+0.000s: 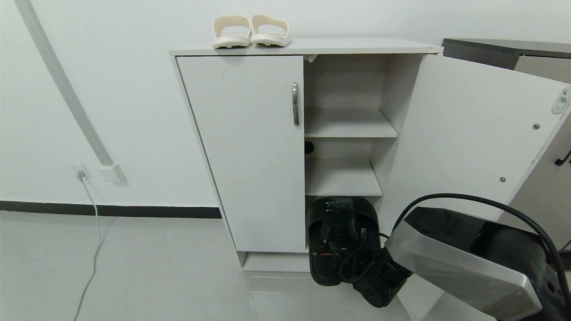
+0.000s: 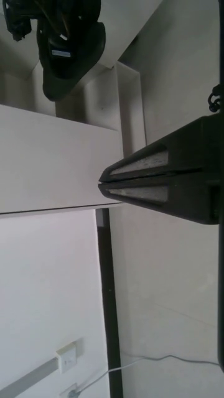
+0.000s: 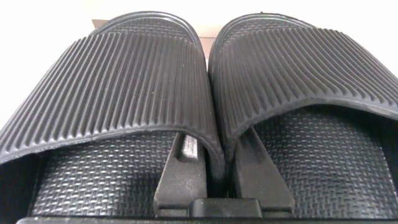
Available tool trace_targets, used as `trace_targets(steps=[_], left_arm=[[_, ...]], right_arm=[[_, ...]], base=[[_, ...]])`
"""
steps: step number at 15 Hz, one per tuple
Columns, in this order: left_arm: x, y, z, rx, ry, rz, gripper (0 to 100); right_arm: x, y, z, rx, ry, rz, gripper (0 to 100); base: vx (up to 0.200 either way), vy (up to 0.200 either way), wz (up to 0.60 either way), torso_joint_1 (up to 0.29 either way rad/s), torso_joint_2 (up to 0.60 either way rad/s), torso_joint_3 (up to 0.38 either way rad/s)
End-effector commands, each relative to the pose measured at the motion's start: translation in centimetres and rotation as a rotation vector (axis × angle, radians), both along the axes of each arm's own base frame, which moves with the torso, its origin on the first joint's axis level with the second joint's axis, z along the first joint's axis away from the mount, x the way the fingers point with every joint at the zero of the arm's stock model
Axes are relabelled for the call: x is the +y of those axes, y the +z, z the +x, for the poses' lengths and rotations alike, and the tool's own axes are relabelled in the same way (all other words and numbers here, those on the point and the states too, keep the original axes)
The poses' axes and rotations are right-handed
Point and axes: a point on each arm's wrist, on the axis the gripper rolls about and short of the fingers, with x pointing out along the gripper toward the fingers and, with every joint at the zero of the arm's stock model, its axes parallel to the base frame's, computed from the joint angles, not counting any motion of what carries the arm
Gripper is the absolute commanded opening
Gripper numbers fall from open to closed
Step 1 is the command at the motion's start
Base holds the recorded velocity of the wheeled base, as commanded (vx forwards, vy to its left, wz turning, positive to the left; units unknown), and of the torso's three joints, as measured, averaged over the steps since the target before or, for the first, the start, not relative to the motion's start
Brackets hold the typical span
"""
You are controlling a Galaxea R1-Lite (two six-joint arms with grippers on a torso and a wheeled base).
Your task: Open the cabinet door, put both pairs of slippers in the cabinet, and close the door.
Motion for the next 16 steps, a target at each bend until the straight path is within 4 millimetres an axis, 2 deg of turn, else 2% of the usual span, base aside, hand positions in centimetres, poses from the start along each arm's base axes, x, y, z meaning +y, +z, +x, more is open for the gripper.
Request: trace_targets(steps=[1,9,16], left_arm=[[0.0,0.0,0.01,0.002,0.0,0.001,0],[0.0,-0.01,0.01,0.004,0.0,-0.006,0],[0.0,0.0,0.06,0.01,-0.002,-0.013,0]], right_arm=[[-0.91,-0.67,0.77,0.007,-0.04,-0.014,0],[-1.47,-0.61,1.27,0.006,-0.045,-0.004,0],[-1.38,-0.41,1.31,-0.002,0.021,0.037,0]], base=[[0.0,0.0,0.0,0.0,0.0,0.0],[0.0,0.0,0.0,0.0,0.0,0.0],[0.0,0.0,0.0,0.004,0.0,-0.167]])
